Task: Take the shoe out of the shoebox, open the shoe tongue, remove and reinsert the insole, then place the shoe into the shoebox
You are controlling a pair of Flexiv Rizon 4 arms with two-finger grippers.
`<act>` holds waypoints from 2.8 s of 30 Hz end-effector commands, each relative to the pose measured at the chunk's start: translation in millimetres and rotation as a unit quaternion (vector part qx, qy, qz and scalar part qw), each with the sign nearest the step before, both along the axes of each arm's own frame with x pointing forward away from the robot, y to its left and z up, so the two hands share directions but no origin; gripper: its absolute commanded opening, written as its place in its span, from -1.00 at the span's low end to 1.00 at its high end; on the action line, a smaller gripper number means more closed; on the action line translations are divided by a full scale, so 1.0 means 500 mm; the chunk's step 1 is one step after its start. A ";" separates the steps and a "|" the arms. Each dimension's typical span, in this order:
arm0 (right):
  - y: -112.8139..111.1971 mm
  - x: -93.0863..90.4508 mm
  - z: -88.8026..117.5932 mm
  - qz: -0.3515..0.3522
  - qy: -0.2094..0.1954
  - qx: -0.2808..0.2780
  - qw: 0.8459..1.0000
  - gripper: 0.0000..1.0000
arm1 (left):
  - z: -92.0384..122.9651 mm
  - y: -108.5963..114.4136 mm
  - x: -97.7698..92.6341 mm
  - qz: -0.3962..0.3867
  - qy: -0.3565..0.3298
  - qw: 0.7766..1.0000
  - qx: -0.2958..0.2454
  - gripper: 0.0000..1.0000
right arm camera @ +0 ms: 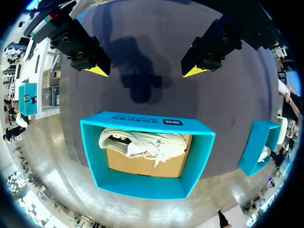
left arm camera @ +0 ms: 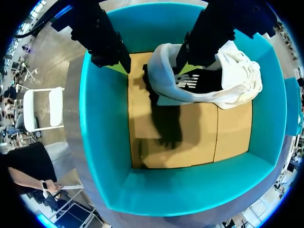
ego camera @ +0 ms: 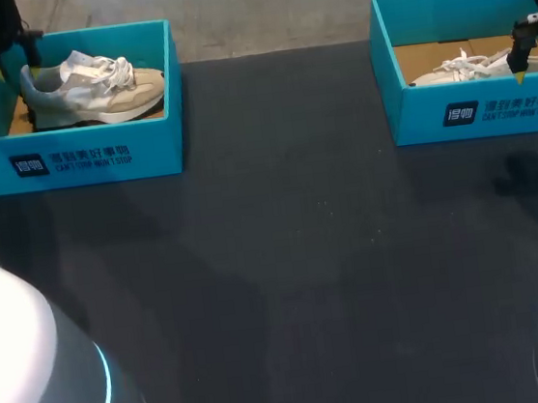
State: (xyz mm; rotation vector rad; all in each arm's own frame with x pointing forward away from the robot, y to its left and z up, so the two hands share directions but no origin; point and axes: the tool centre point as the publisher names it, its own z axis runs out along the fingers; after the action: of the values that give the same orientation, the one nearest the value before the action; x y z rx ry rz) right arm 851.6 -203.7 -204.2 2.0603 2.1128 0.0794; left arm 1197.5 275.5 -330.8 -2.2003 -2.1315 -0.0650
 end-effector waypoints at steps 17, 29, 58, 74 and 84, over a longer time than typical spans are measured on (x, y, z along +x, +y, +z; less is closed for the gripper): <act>0.000 -0.002 -0.001 -0.001 -0.001 -0.001 1.000 1.00 | -0.059 0.010 0.018 0.002 0.040 0.999 0.000 0.22; 0.000 -0.002 -0.001 -0.001 -0.001 -0.001 1.000 1.00 | -0.093 0.007 0.013 -0.004 0.054 0.999 0.004 0.21; 0.000 -0.002 -0.001 -0.001 -0.001 -0.001 1.000 1.00 | -0.108 0.030 0.016 0.002 0.072 0.997 0.012 -0.78; 0.000 -0.002 -0.001 -0.001 -0.001 -0.001 1.000 1.00 | 0.000 0.029 -0.006 -0.017 0.053 0.998 0.028 -1.00; 0.000 -0.002 -0.001 -0.001 -0.001 -0.001 1.000 1.00 | 0.103 0.027 -0.019 -0.008 0.042 0.999 0.021 -1.00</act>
State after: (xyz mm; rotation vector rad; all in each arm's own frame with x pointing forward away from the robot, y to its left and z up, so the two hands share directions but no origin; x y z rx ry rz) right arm 851.6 -203.8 -204.2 2.0605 2.1127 0.0795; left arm 1190.0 286.5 -309.6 -2.1531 -2.0486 -0.0323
